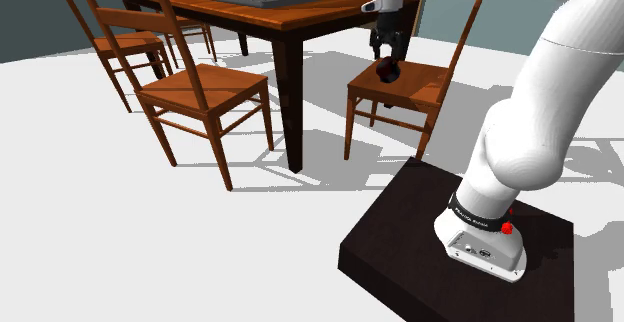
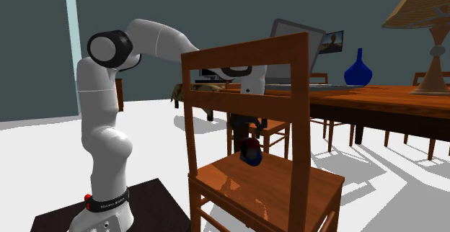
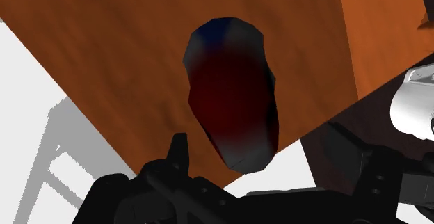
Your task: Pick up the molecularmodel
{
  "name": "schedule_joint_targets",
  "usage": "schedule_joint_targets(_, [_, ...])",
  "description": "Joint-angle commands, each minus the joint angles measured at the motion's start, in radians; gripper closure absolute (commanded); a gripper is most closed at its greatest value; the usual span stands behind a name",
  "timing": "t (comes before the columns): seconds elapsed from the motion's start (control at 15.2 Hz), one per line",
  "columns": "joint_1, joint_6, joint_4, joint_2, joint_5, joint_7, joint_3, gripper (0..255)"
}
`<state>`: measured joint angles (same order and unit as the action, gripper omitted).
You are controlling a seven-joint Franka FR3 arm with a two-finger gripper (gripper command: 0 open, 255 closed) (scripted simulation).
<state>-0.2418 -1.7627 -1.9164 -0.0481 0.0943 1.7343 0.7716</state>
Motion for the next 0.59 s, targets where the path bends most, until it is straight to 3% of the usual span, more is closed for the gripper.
schedule_joint_targets(0.0, [0.002,-0.027,-0.014,0.016,-0.009,0.017,0.004,0])
schedule_joint_targets(0.4, [0.004,-0.088,-0.063,0.033,-0.019,0.022,0.007,0])
schedule_joint_targets(0.46, [0.004,-0.089,-0.062,0.034,-0.02,0.023,0.008,255])
schedule_joint_targets(0.53, [0.004,-0.088,-0.061,0.035,-0.02,0.023,0.008,255])
